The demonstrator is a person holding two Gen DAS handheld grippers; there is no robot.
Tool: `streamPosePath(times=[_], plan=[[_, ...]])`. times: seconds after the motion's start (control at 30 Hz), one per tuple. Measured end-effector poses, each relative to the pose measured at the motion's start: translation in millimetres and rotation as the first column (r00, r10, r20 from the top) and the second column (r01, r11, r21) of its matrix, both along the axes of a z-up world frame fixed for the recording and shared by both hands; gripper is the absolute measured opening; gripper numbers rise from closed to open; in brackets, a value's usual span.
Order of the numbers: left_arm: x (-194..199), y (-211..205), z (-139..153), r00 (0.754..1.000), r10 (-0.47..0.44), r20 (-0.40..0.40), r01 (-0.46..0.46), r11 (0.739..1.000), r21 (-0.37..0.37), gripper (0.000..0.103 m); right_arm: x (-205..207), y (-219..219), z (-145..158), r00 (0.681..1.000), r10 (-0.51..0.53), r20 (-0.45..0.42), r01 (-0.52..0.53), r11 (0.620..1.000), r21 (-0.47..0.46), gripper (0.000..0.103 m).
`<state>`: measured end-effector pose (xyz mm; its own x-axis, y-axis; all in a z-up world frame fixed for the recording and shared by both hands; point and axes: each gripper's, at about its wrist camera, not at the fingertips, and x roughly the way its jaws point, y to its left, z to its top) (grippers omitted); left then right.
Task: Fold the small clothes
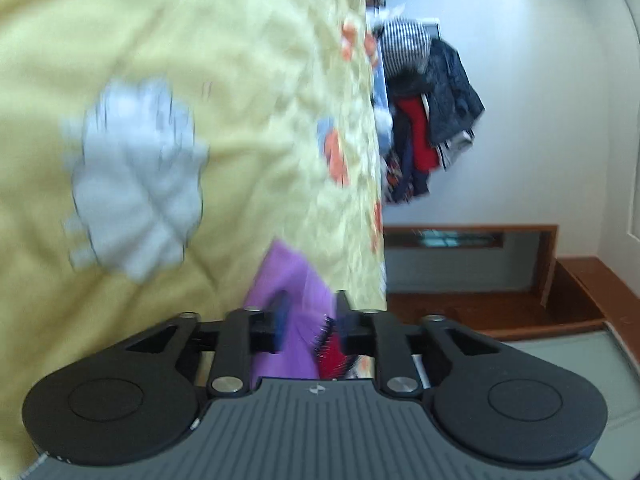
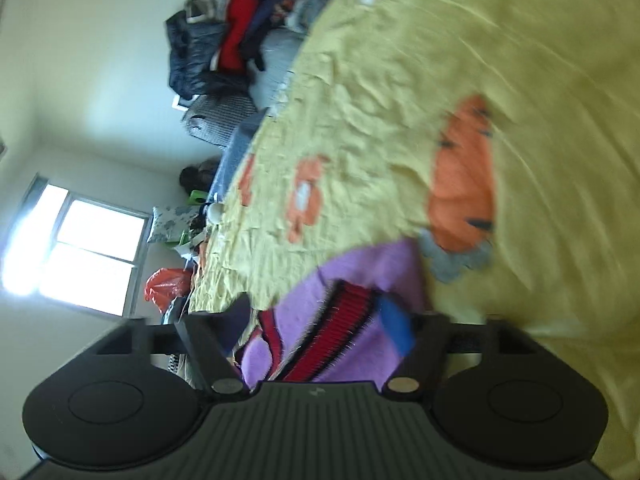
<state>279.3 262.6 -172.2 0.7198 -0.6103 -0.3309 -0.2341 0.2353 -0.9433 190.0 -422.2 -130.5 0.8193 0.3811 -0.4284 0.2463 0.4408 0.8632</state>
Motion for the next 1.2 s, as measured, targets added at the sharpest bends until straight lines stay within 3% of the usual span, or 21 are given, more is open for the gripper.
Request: streamPosePath(times=[0.07,0.13,0.2,0.27,0.33,0.4,0.47,0.5,0.53,0.6,0.67,0.8,0.87,0.93,1.0,1.03,1.07,1.1,1.13,1.2], plan=[[-4.7,11.3,8.7,0.999,0.040,0.026,-0.040,0.999,-0.009,0.036,-3.0,0.2,10.3,0.999,0.007,0.034,-0.005,0.998,-0.055,0.077],[-11.8,15.4,20.7,0.998,0.022,0.065,-0.024,1.000,0.016,0.036,-10.4,1.1,17.1,0.998,0.016,0.067,-0.010,0.996,-0.089,0.077],[-17.6,6.6,35.4,0.994,-0.059,0.094,0.050,0.994,0.093,0.036,-17.5,8.0,23.0,0.993,0.054,0.103,-0.037,0.988,-0.153,0.077],[-24.1,-15.5,45.5,0.977,-0.178,0.122,0.156,0.973,0.171,0.041,-15.9,18.7,26.3,0.986,0.134,0.095,-0.110,0.969,-0.223,0.077],[-25.0,-43.6,52.0,0.950,-0.288,0.123,0.251,0.935,0.252,0.045,-11.6,30.2,25.4,0.980,0.192,0.057,-0.169,0.945,-0.279,0.077],[-22.8,-74.9,56.3,0.922,-0.362,0.137,0.291,0.883,0.368,0.048,2.1,39.6,17.4,0.972,0.236,0.017,-0.223,0.937,-0.268,0.077],[-13.9,-99.4,54.3,0.925,-0.369,0.093,0.273,0.815,0.511,0.048,19.4,41.3,4.8,0.963,0.267,-0.016,-0.263,0.935,-0.239,0.074],[-8.2,-105.8,49.0,0.933,-0.355,0.059,0.266,0.789,0.555,0.041,22.8,40.7,4.4,0.970,0.242,-0.024,-0.238,0.926,-0.292,0.072],[-3.5,-106.5,43.8,0.939,-0.339,0.051,0.252,0.782,0.570,0.034,24.9,38.3,6.2,0.973,0.230,-0.015,-0.222,0.920,-0.322,0.072],[-3.8,-101.2,43.5,0.944,-0.328,0.037,0.240,0.760,0.604,0.017,24.7,29.4,10.7,0.979,0.205,-0.019,-0.201,0.929,-0.312,0.073],[-11.0,-85.5,49.8,0.955,-0.296,0.025,0.222,0.766,0.603,0.018,10.2,28.2,23.9,0.976,0.215,0.008,-0.201,0.921,-0.335,0.074],[-44.8,-55.7,71.2,0.960,-0.254,0.118,0.128,0.773,0.621,0.053,-35.6,50.3,43.3,0.953,0.302,0.002,-0.261,0.828,-0.497,0.074],[-59.0,-55.8,78.3,0.945,-0.292,0.146,0.144,0.774,0.617,0.055,-58.0,60.9,41.6,0.940,0.340,0.008,-0.286,0.802,-0.525,0.074],[-67.2,-70.2,85.2,0.923,-0.350,0.162,0.165,0.738,0.655,0.058,-69.8,70.0,34.7,0.931,0.365,0.011,-0.310,0.805,-0.507,0.074],[-63.9,-90.5,81.2,0.914,-0.376,0.150,0.168,0.691,0.703,0.062,-71.0,81.9,23.8,0.924,0.379,-0.042,-0.336,0.754,-0.564,0.074],[-58.5,-98.9,74.9,0.917,-0.381,0.115,0.179,0.654,0.735,0.063,-68.4,85.7,19.8,0.938,0.336,-0.084,-0.310,0.707,-0.636,0.074],[-52.1,-107.0,68.3,0.928,-0.367,0.069,0.176,0.594,0.785,0.058,-65.9,81.6,16.1,0.949,0.297,-0.106,-0.289,0.687,-0.667,0.074],[-50.6,-111.2,63.9,0.933,-0.355,0.055,0.163,0.555,0.816,0.052,-66.6,70.8,15.5,0.954,0.289,-0.084,-0.276,0.726,-0.630,0.073],[-52.2,-112.0,63.2,0.932,-0.357,0.061,0.150,0.535,0.831,0.053,-70.8,60.9,19.7,0.964,0.256,-0.070,-0.246,0.763,-0.598,0.074],[-66.8,-108.6,73.0,0.930,-0.360,0.072,0.139,0.527,0.838,0.055,-89.5,55.0,36.8,0.970,0.240,-0.040,-0.211,0.748,-0.629,0.074]])
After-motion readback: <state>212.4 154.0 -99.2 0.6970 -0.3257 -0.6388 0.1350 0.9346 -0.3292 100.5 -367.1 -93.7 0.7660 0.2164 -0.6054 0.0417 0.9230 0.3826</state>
